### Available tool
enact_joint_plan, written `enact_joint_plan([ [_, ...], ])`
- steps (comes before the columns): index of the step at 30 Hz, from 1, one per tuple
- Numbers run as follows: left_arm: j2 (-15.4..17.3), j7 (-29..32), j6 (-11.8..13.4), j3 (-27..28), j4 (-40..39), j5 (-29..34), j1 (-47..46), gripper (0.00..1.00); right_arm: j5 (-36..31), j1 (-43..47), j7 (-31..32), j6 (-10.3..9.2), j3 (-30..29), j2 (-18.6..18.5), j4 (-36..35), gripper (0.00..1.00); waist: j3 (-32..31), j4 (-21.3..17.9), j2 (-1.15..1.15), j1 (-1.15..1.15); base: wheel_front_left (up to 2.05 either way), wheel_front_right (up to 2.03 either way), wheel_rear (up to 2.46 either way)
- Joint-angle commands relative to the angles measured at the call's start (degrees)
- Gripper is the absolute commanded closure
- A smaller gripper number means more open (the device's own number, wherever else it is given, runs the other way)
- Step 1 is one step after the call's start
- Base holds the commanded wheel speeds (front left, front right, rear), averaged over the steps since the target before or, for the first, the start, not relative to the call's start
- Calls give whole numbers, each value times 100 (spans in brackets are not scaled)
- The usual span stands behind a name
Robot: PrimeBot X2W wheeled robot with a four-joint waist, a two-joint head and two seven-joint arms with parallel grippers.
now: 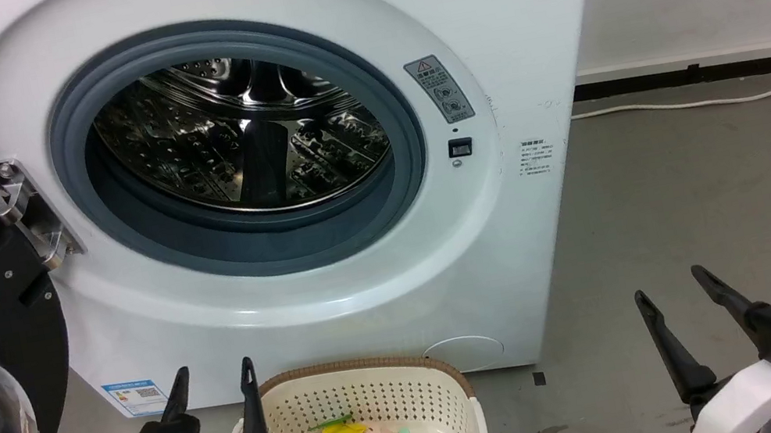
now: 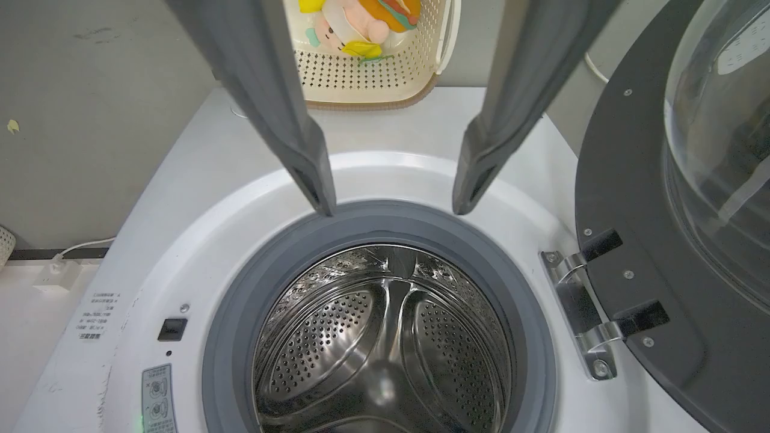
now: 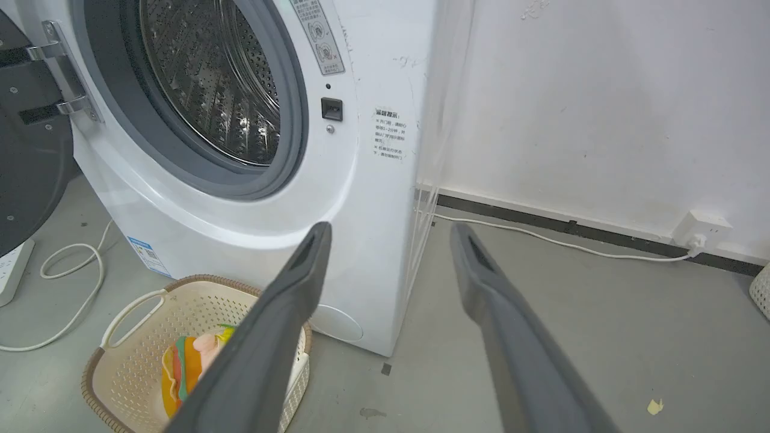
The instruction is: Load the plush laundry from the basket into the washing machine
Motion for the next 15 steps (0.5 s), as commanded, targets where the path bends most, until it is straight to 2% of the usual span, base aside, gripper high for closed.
enact_joint_plan([
  [1,1,-53,33,-37,-10,3,-9,0,51,7,-53,0,-17,1,-18,0,12,-2,0,0,0,0,0],
  [15,2,-221,95,-232,216,-32,-204,0,178,-118,-220,-1,-108,4,-99,0,421,-70,0,0,0,0,0],
])
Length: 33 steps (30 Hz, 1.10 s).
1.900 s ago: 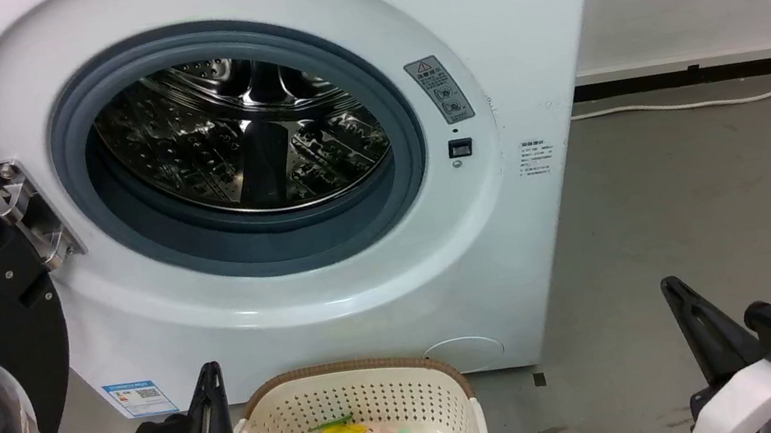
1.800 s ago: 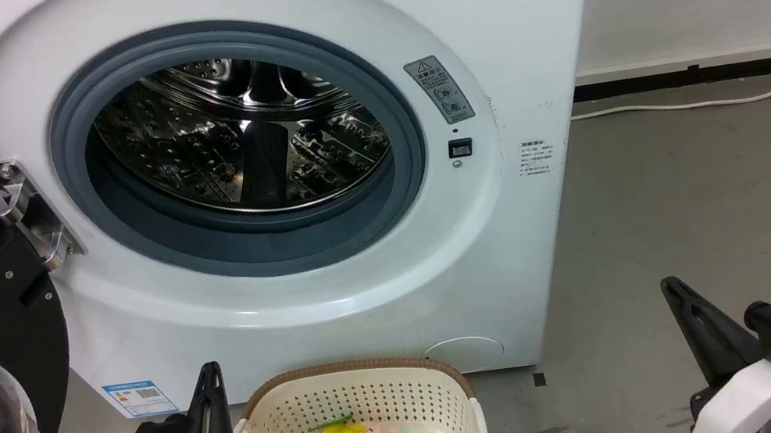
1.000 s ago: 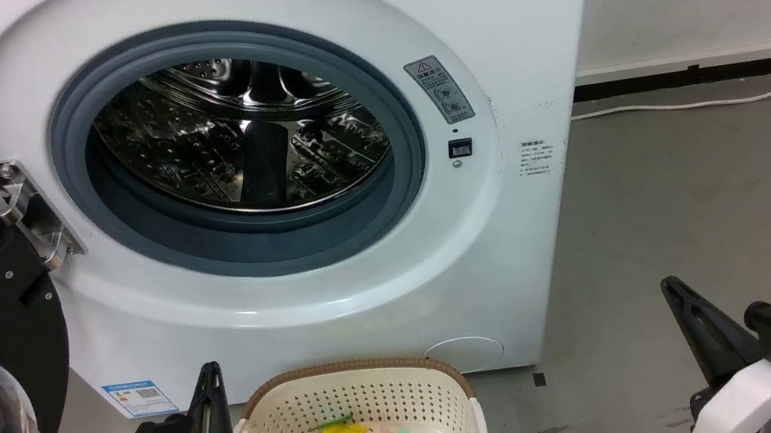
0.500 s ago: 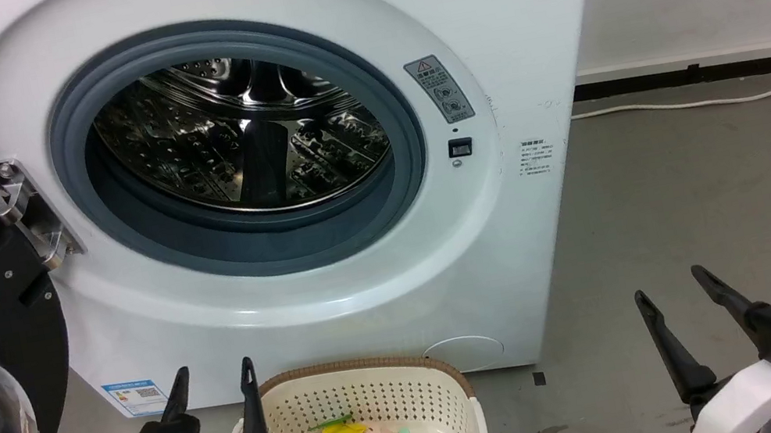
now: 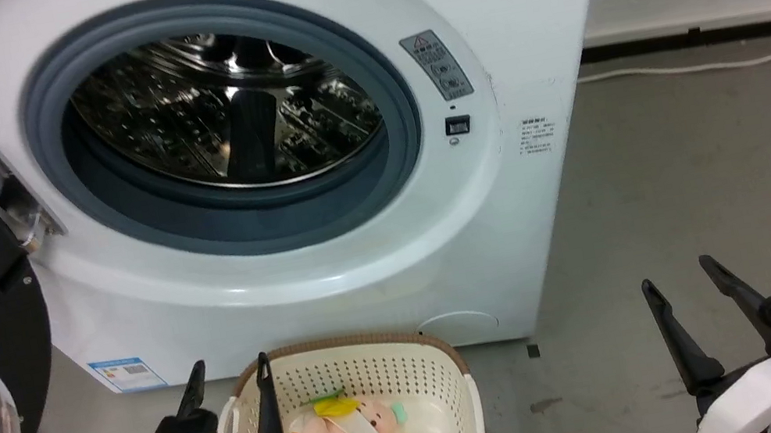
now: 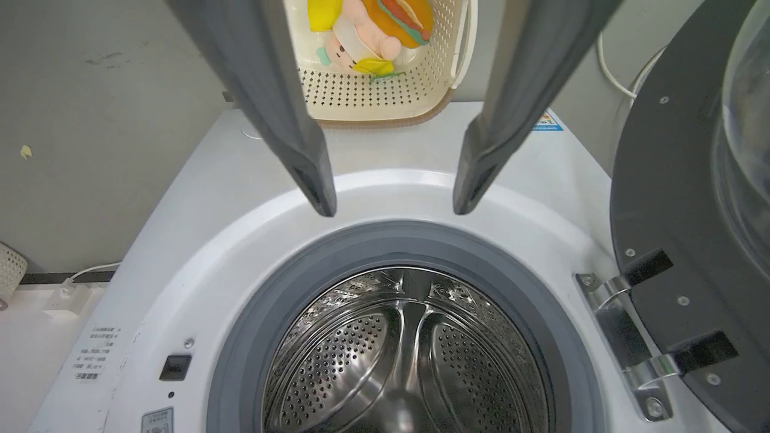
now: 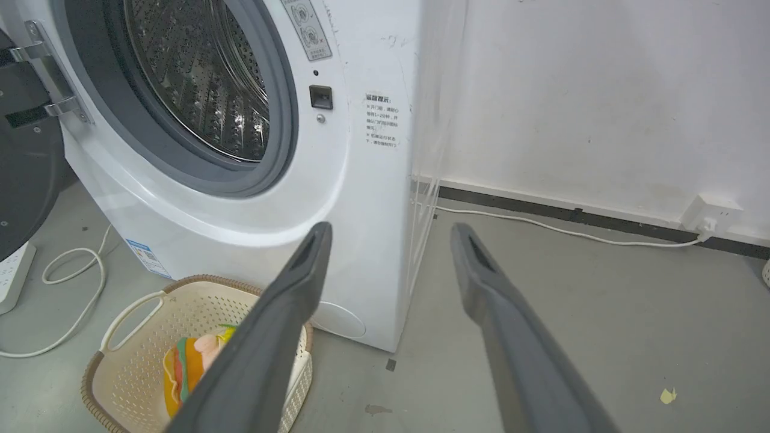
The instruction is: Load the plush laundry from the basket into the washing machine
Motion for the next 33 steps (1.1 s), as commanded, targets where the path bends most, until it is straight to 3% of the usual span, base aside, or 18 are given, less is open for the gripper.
enact_joint_plan([
  [1,2,-72,20,-48,100,-37,-172,0,71,-129,-69,-1,-30,4,-50,0,135,-36,0,-1,0,0,0],
  [23,145,-153,-73,-228,1671,-207,-1150,0,391,-499,-320,-2,65,8,-121,0,1194,-371,0,-1,0,0,0],
  [33,385,38,-93,-316,2515,-291,-1706,0,608,-737,-438,-2,145,11,-196,0,1821,-567,0,-1,0,0,0],
])
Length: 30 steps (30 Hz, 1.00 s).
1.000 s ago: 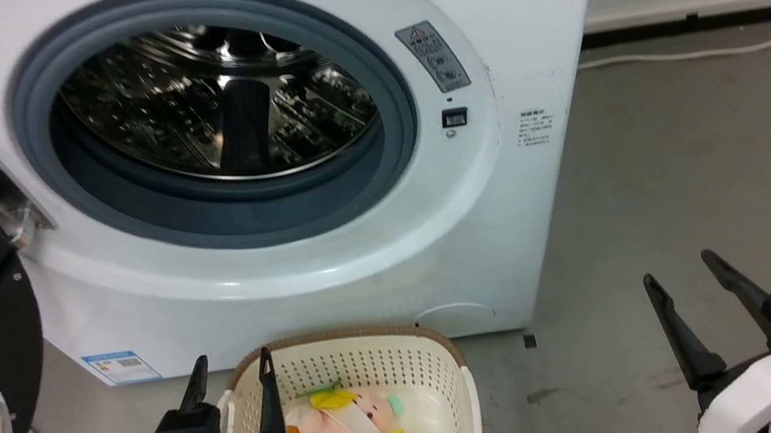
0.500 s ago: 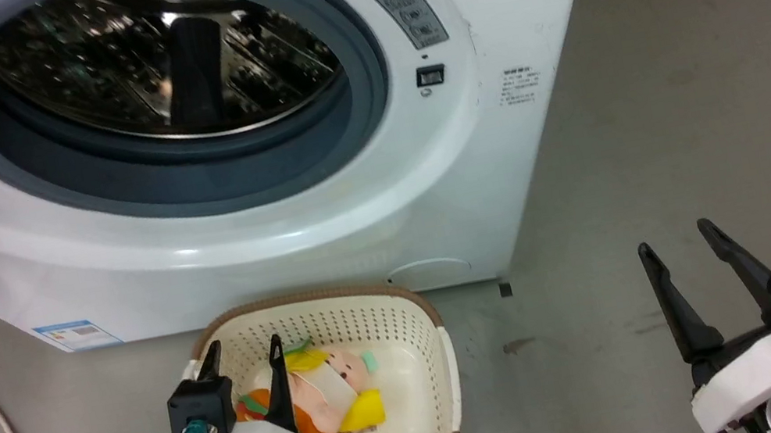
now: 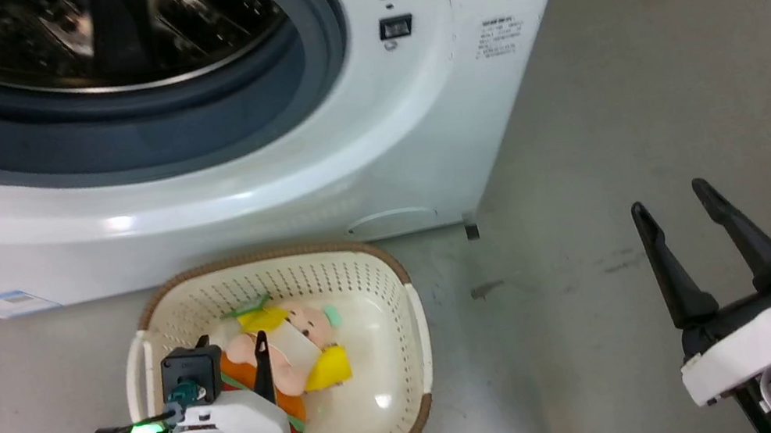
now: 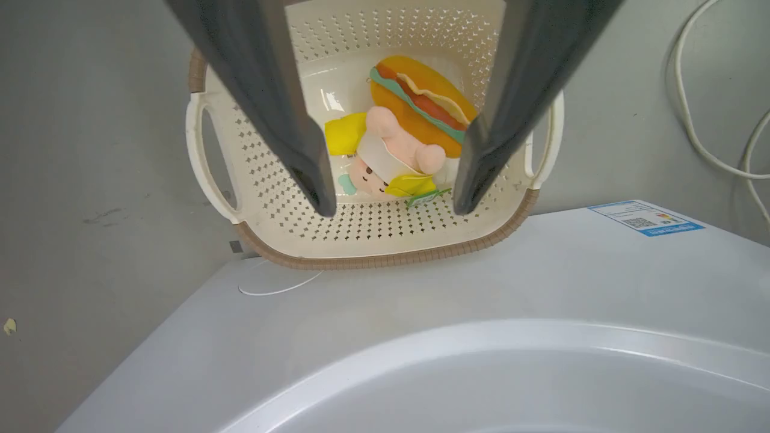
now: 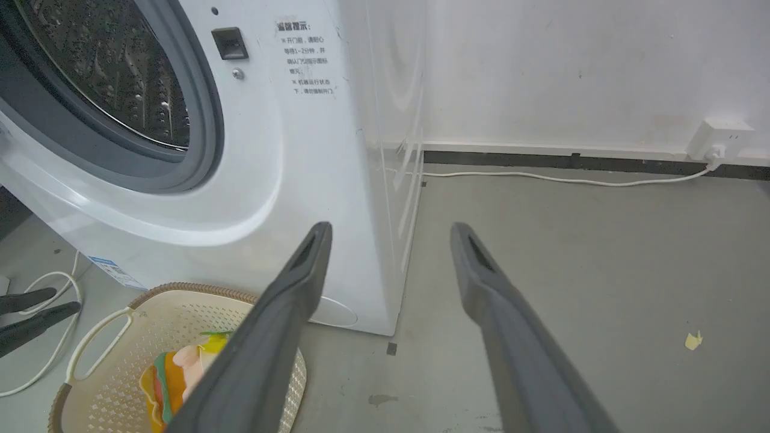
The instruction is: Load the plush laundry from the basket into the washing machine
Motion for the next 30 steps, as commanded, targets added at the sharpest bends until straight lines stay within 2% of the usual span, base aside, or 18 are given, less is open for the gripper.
enact_joint_plan([
  [1,65,27,-16,-45,178,-43,-180,0,83,-138,-54,-2,28,11,-40,0,191,-78,0,-1,0,0,0],
  [15,428,196,-23,-210,1133,-163,-957,0,381,-442,-221,-3,-14,14,-81,0,1048,-292,0,-1,0,0,0],
  [20,580,440,3,-363,1467,-119,-1271,0,523,-564,-281,-3,-21,15,-106,0,1351,-405,0,-1,0,0,0],
  [30,936,1053,-242,-713,2094,-49,-1891,0,910,-753,-400,-3,-58,17,-71,0,1914,-618,0,-1,0,0,0],
])
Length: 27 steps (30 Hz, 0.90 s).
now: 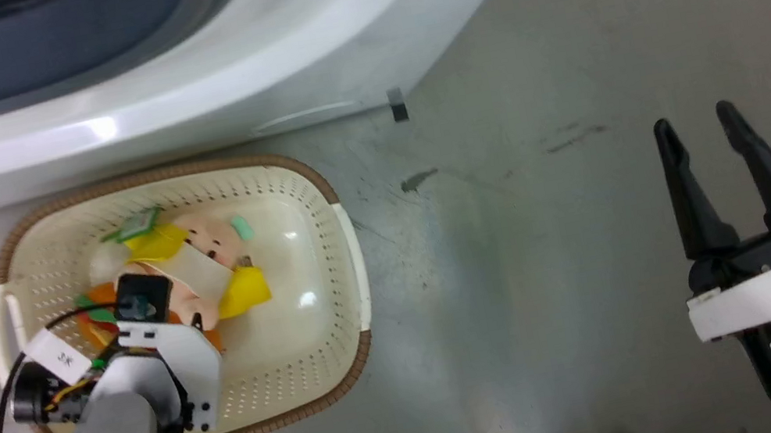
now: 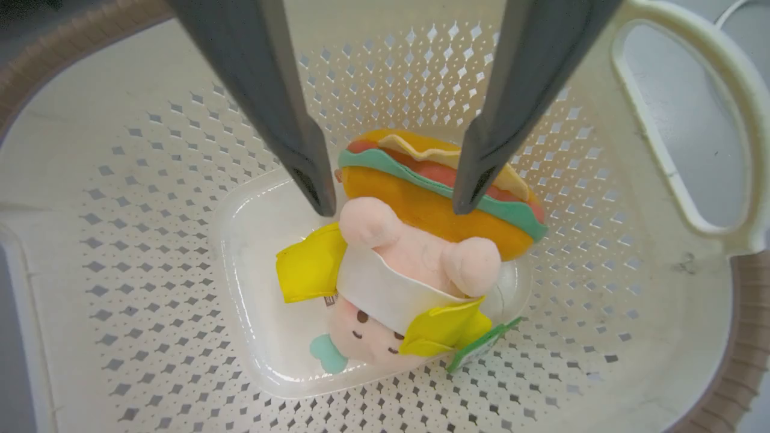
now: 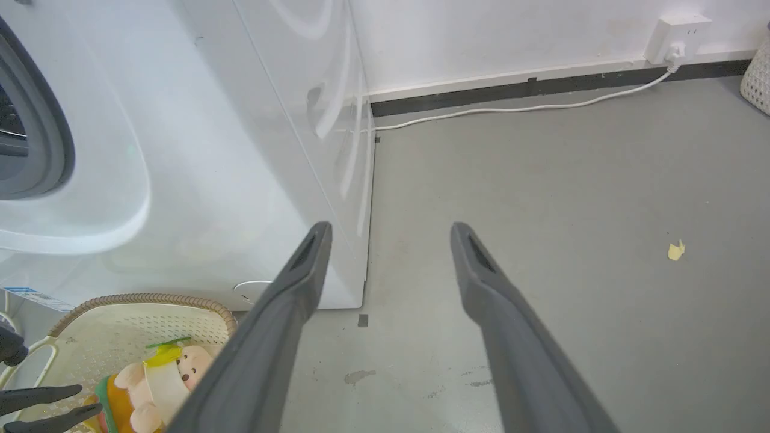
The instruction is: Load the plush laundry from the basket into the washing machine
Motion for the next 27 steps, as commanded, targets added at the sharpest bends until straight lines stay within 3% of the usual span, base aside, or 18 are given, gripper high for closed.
enact_joint_plan([
  [1,85,70,-51,-87,189,39,-241,0,109,-155,-61,-4,-19,16,-8,0,175,-84,0,0,0,0,0],
  [14,530,127,-177,-806,831,352,-1093,0,413,-370,-228,-4,-65,19,-32,0,919,-311,0,0,0,0,0],
  [24,678,196,-76,-1088,1381,317,-1597,0,611,-497,-347,-5,-75,21,-56,0,1427,-463,0,0,0,0,0],
  [25,705,201,-63,-1112,1442,310,-1636,34,634,-516,-359,-5,-79,21,-53,0,1473,-483,0,0,0,0,0],
  [26,733,206,-55,-1134,1504,299,-1671,85,656,-537,-371,-5,-83,21,-48,0,1516,-504,0,0,0,0,0],
  [27,762,208,-51,-1155,1567,285,-1699,100,678,-557,-383,-5,-86,21,-41,0,1557,-525,0,0,0,0,0],
])
